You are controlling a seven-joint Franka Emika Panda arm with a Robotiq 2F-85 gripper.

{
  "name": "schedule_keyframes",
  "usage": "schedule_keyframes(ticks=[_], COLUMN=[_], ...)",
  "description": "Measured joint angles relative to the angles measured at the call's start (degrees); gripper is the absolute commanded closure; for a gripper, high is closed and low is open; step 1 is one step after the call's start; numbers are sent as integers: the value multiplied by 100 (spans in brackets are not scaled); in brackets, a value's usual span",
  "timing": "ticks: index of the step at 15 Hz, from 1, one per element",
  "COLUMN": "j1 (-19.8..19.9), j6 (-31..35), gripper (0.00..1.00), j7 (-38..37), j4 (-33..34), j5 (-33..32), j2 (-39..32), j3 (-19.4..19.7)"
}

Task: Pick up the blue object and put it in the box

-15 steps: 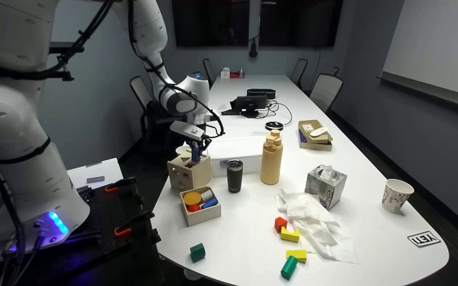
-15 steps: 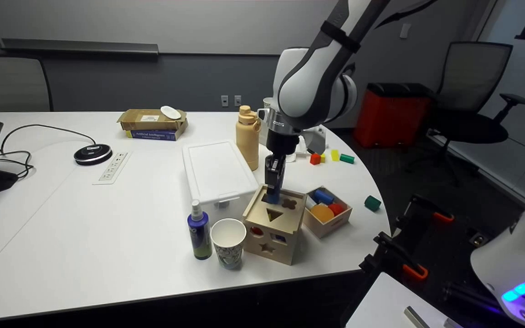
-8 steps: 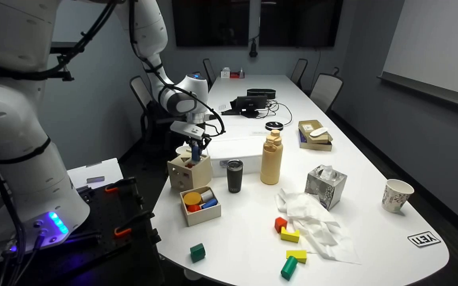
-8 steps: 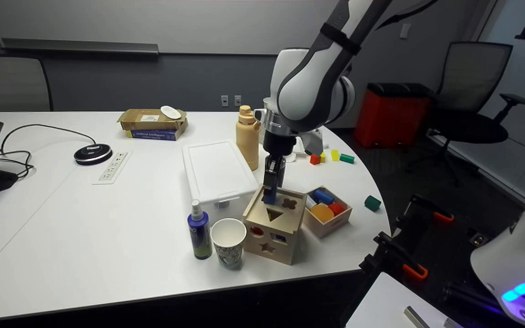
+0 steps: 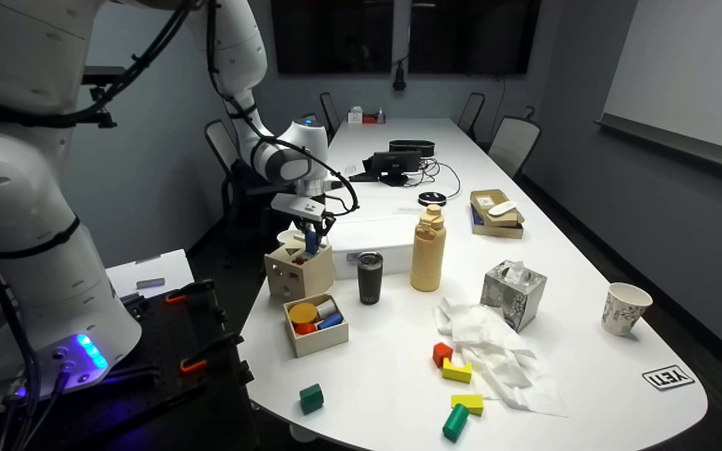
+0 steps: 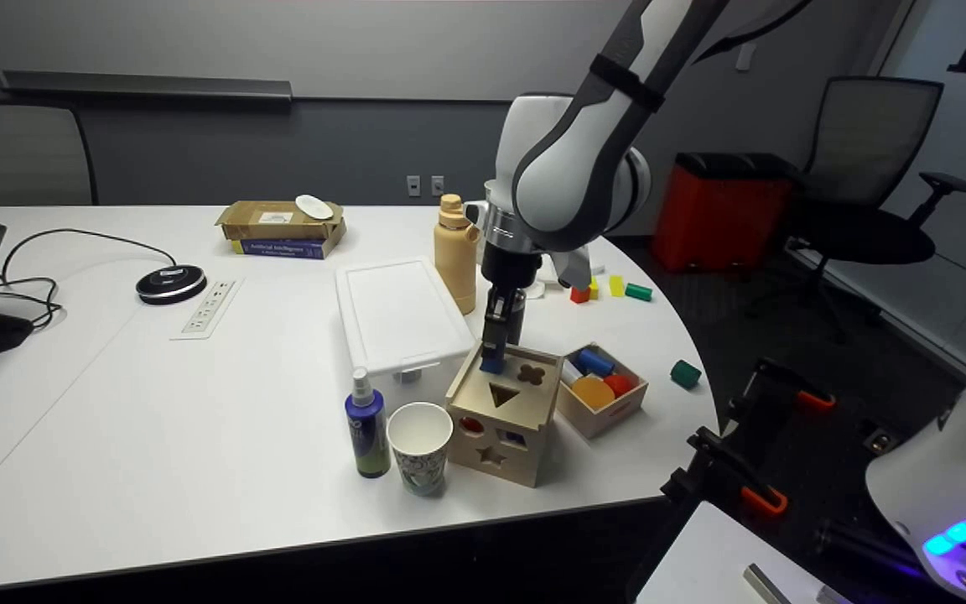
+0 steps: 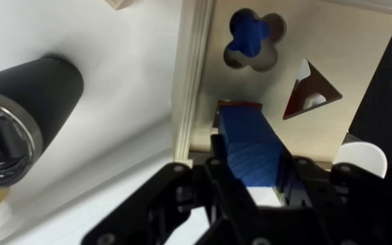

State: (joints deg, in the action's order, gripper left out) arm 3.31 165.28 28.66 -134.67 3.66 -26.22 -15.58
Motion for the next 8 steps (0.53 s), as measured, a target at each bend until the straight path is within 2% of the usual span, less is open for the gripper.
schedule_keyframes(ticks=[4,5,6,7,8], j1=[-4,-5,-6,-7,-8], j6=[42,45,48,53,56], gripper=[91,69,41,40,34], j7=[-101,-139,-205,-244,-302], j4=[1,1,1,1,1], j5=[-168,-219,-276,-309,-325], j2=[-48,-59,-65,-68,-68], j3=[50,59,68,74,76])
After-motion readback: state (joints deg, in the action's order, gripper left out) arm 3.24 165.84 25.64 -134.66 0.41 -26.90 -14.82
